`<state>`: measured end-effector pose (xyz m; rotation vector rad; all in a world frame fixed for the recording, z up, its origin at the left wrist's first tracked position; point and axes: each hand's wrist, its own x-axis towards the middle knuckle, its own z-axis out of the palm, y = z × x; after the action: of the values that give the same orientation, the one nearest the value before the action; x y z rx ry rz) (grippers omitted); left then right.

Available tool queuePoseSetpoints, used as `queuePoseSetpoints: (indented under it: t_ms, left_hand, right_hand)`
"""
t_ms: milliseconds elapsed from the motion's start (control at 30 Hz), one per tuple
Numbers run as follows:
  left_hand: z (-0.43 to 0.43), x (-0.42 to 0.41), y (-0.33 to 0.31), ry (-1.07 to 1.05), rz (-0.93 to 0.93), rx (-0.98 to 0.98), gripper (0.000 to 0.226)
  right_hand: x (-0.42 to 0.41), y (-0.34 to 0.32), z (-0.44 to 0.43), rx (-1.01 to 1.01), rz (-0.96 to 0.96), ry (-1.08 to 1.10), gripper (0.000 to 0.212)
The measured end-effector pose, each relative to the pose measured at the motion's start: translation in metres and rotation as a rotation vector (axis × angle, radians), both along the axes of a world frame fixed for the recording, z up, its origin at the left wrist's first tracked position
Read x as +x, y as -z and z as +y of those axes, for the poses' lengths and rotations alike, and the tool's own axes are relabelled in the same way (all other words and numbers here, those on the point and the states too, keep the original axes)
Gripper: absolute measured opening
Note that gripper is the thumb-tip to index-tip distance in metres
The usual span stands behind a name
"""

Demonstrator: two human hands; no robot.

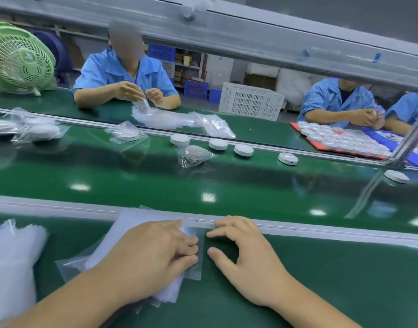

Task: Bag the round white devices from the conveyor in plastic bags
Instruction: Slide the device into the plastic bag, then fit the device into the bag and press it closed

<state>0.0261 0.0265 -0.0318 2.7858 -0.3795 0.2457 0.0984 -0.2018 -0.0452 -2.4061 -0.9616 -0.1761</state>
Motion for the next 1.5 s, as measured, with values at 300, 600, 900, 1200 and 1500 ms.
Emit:
queuePoseSetpoints:
  t_ms: [300, 600, 900, 1200, 1500]
  left_hand:
    - [-0.0031, -0.0035, 0.0004, -0.015, -0.031, -0.065, 0.035]
    - [-0.0067, -0.0052, 0.0007, -0.059, -0.036, -0.126, 0.026]
    - [-0.0074, -0.003, 0.0049, -0.069, -0.045, -0.12, 0.029]
    - [-0.0087, -0.003, 0.0055, -0.067, -0.058, -0.125, 0.042]
    - [-0.0101, -0.0028, 0.0062, -0.069, -0.066, -0.138, 0.041]
  right_hand:
    - [-0.0014, 0.001, 0.0012, -0.011, -0.008, -0.022, 0.036]
    - [0.0002, 0.0016, 0.0007, -0.029, 0.017, -0.029, 0.039]
    - [0.0019, 0.0018, 0.0003, -0.018, 0.042, -0.026, 0.038]
    - [0.0033, 0.0019, 0.0004, -0.002, 0.046, -0.031, 0.037]
    - [0.0037, 0.0009, -0.0008, 0.003, 0.06, -0.034, 0.038]
